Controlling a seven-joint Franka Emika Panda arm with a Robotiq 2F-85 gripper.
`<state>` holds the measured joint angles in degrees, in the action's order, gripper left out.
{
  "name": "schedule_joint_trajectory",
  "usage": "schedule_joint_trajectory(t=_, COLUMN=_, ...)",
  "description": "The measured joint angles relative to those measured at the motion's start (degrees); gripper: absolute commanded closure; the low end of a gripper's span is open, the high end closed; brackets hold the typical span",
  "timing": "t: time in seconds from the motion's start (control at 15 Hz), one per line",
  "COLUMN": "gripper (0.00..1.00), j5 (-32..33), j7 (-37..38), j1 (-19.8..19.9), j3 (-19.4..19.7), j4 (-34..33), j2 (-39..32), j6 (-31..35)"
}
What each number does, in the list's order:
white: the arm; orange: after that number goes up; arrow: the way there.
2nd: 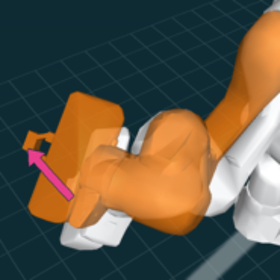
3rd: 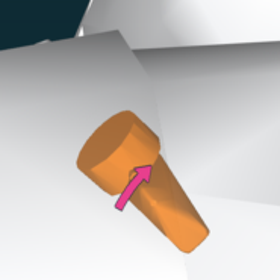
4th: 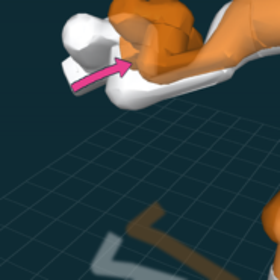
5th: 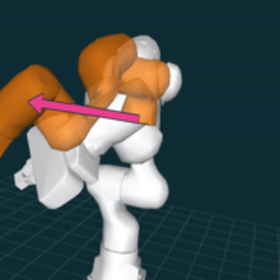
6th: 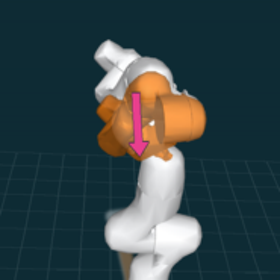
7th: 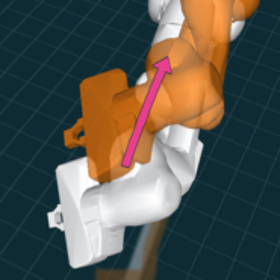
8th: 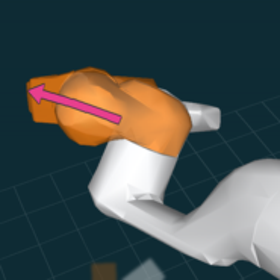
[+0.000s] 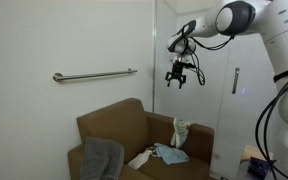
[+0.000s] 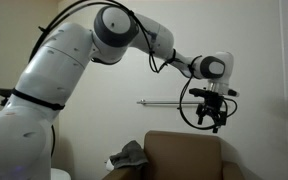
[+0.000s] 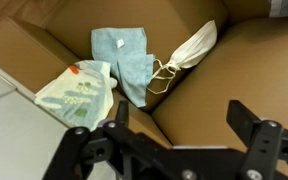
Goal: Move the white towel from one armchair to another
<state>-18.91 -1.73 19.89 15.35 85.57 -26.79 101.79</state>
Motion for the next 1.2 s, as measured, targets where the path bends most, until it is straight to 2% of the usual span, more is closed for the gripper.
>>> schedule_joint_trajectory(t=0.4, gripper=0.0, j5=-5.4, j7=9.5, j1=8.2, j3=-1.0, j4=-18.5, j2=-17.8, j6=-10.4)
schedule_joint_trajectory(t=0.6, gripper=0.0, j5=-8.5, j7=13.0, j1=10.7, j3=-1.5, j4=-26.6, j2=-22.4, j6=-15.8)
schedule_joint_trajectory(t=0.93, gripper=0.0, j5=-8.4, j7=13.8, j1=10.4, j3=-2.1, j4=-28.5, j2=-23.4, j6=-16.4)
schedule_joint_trajectory(t=1.2, gripper=0.0, j5=-9.7, j7=20.7, j1=12.0, j3=-4.3, j4=-30.2, j2=-29.1, j6=-12.8)
